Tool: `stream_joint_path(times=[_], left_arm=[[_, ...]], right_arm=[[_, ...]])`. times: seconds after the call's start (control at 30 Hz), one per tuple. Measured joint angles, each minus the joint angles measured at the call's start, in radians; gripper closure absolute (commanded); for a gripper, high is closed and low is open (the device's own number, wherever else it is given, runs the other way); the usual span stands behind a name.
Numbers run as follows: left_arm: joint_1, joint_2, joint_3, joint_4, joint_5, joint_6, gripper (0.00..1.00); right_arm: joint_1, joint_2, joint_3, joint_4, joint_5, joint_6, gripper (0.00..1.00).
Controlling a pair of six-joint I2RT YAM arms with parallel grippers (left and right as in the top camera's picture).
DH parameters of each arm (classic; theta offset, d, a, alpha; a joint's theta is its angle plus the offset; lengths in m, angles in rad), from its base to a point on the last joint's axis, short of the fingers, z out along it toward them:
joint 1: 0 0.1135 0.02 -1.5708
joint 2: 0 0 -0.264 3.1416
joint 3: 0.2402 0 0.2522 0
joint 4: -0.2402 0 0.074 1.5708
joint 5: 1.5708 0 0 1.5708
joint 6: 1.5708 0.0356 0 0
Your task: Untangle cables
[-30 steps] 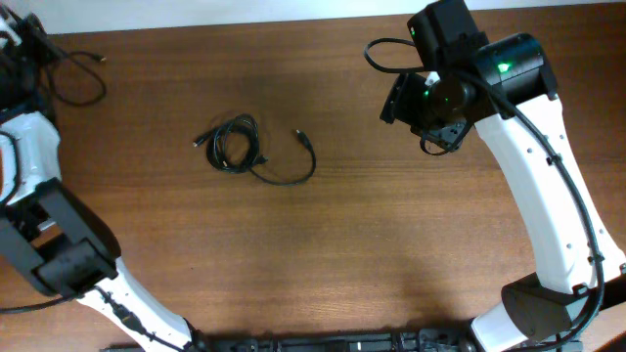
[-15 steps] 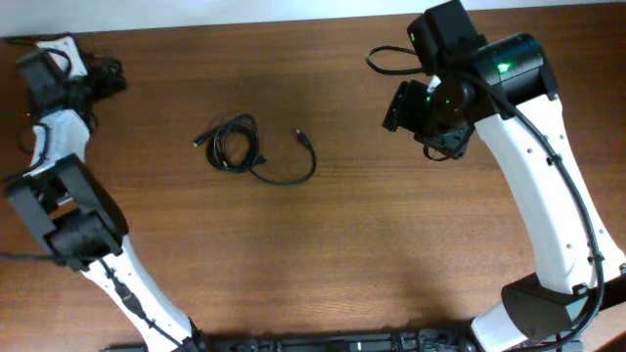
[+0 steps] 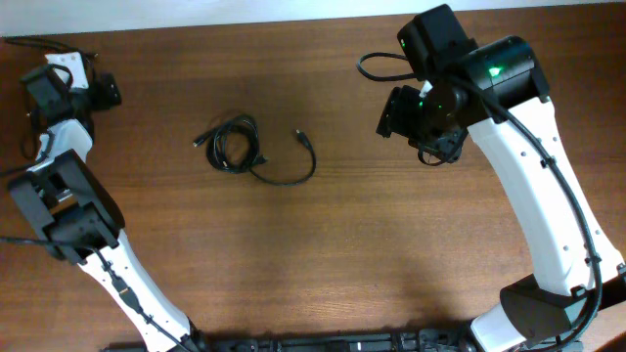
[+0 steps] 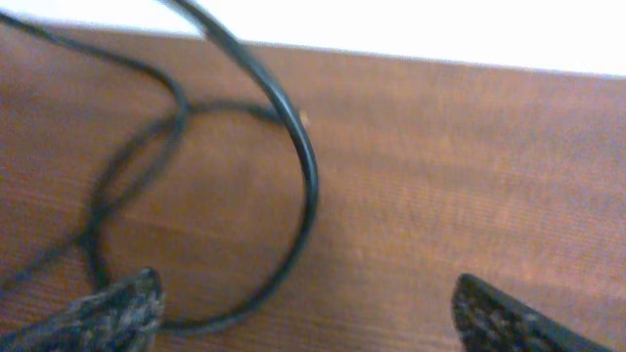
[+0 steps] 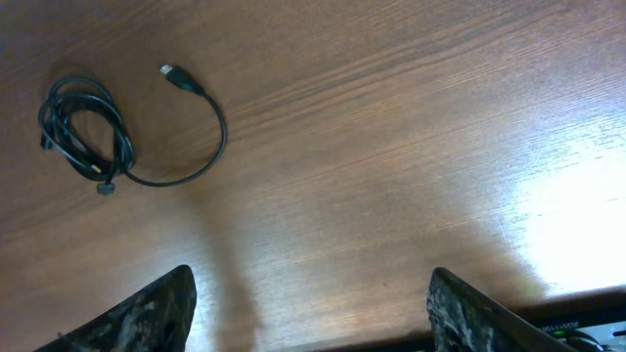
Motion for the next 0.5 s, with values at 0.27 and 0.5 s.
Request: stream_joint_path(times=[0.27, 0.5], left_arm=[[0.000, 0.093, -0.002, 0.173, -0.074, 0.099, 0.05], [0.001, 0.117, 0.013, 0.130, -0.029, 0.050, 0.21]], right_arm=[[0.001, 0.001, -0.181, 0.008, 0.000, 0.001, 0.26], [0.001, 0.001, -0.198, 0.031, 0.000, 0.002, 0.26]])
